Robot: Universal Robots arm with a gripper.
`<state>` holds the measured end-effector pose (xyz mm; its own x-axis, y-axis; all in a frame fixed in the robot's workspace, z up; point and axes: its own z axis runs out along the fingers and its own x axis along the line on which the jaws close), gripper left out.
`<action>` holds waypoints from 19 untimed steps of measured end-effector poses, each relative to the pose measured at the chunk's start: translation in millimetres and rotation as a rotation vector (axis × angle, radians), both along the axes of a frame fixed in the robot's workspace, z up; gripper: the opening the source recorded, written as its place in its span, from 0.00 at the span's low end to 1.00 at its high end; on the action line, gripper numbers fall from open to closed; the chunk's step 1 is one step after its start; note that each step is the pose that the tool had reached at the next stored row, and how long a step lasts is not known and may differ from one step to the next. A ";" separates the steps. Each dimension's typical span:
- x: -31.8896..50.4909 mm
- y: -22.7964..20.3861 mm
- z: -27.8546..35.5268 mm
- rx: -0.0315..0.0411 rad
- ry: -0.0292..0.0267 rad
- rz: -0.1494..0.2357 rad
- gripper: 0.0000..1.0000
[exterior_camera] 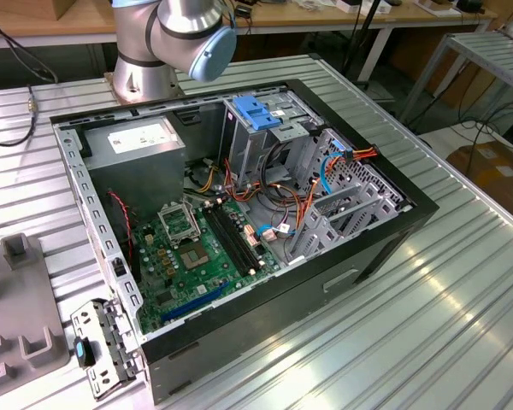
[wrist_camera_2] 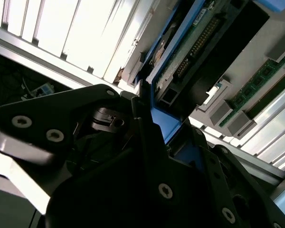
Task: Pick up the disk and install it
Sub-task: 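Pick up the disk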
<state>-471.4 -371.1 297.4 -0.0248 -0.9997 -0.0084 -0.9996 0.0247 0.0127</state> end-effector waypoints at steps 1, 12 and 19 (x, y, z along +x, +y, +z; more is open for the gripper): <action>0.0 0.0 1.4 0.0001 -0.0001 0.000 0.37; 0.0 0.0 23.1 0.0000 0.0001 0.000 0.37; 0.0 0.0 31.9 -0.0001 0.0001 0.000 0.37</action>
<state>-471.4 -371.1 329.4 -0.0248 -0.9997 -0.0083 -0.9996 0.0247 0.0129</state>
